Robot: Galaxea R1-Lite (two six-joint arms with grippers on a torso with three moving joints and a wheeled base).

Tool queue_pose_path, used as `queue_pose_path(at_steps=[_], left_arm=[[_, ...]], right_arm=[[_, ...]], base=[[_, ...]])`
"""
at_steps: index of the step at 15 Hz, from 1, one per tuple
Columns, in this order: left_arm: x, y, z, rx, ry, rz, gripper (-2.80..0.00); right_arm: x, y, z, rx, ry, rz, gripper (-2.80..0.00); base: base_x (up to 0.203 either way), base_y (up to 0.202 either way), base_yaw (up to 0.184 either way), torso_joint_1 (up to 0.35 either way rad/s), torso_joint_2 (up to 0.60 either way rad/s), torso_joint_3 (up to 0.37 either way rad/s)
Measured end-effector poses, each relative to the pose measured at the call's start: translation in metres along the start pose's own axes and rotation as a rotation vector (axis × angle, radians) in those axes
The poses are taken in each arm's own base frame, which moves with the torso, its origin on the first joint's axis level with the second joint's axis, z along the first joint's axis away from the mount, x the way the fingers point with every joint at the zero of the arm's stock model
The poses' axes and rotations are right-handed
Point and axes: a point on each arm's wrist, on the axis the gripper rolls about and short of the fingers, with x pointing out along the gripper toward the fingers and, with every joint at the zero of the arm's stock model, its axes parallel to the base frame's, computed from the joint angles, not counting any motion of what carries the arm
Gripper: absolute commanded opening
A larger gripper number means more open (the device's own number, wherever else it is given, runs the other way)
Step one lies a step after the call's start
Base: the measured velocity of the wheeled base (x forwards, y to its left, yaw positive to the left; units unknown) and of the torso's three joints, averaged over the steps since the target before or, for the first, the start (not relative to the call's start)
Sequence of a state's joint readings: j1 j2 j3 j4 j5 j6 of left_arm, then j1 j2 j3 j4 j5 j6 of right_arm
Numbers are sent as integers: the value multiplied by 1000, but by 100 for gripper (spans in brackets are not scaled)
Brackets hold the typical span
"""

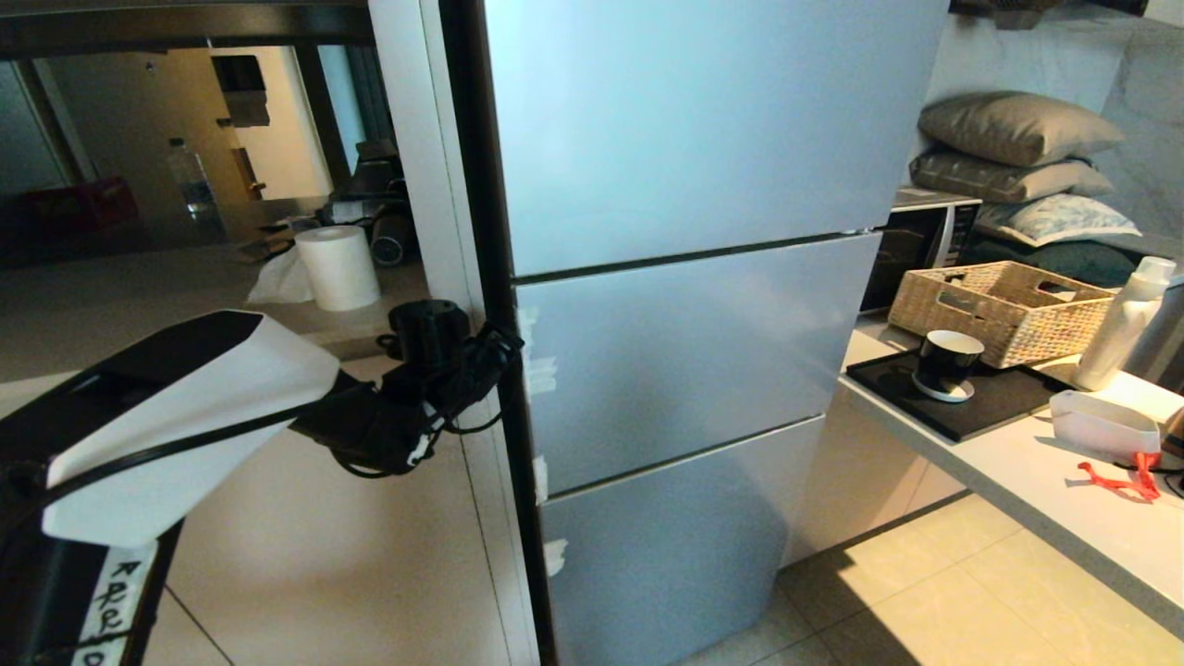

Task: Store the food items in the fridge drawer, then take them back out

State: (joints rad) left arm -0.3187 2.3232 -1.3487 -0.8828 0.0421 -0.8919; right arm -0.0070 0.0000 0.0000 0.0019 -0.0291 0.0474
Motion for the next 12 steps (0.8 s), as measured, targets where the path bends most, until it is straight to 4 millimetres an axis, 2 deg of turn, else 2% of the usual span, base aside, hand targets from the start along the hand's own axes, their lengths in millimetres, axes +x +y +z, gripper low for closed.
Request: queue_pose_path(at_steps=[5,12], left_arm=[[-6,-9,-9,3,32,-17,-280],[-27,-19,-15,6,104,-39,-280]], right_arm=[[0,0,0,0,-1,0,-280],[0,0,0,0,0,1,-280]], base=[[0,0,0,0,0,0],[0,0,0,0,0,0]])
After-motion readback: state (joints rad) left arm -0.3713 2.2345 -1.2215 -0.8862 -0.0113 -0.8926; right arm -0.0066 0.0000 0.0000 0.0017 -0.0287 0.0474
